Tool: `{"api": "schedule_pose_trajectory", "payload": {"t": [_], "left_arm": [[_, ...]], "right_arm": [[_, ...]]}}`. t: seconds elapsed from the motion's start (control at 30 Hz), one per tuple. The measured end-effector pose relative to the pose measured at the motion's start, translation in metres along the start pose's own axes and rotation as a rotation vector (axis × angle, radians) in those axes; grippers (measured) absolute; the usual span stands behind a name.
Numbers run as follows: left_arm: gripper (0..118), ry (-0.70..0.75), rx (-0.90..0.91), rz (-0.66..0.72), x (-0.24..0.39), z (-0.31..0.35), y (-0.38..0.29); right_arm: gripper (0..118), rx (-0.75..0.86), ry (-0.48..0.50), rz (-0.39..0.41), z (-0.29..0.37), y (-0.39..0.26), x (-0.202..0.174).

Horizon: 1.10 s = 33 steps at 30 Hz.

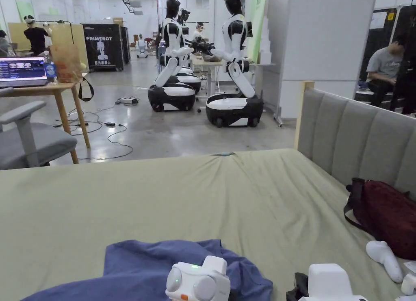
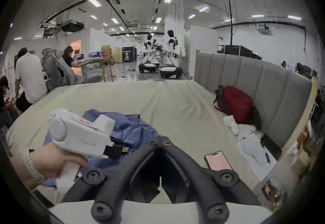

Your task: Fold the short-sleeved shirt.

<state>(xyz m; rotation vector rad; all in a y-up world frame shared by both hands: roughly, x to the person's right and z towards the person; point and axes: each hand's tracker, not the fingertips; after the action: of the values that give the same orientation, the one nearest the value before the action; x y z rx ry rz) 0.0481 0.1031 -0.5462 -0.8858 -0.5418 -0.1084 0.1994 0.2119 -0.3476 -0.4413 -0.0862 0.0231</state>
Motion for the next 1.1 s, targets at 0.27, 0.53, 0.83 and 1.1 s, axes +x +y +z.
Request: {"api": "schedule_pose_trajectory", "payload": {"t": [0.27, 0.53, 0.83, 1.1], "left_arm": [[86, 0.097, 0.321, -0.044, -0.022, 0.135, -0.016], [39, 0.427, 0.517, 0.115, -0.082, 0.259, -0.125], [0, 0.506, 0.359, 0.237, -0.181, 0.287, -0.151], [6, 0.387, 0.074, 0.433, -0.327, 0.194, -0.096]], "right_arm": [[0, 0.017, 0.068, 0.016, 0.001, 0.009, -0.025], [0, 0.043, 0.174, 0.071, 0.004, 0.014, -0.091], [0, 0.028, 0.232, 0.106, -0.008, 0.015, -0.134], [0, -0.013, 0.17, 0.103, -0.035, 0.015, -0.104]]}}
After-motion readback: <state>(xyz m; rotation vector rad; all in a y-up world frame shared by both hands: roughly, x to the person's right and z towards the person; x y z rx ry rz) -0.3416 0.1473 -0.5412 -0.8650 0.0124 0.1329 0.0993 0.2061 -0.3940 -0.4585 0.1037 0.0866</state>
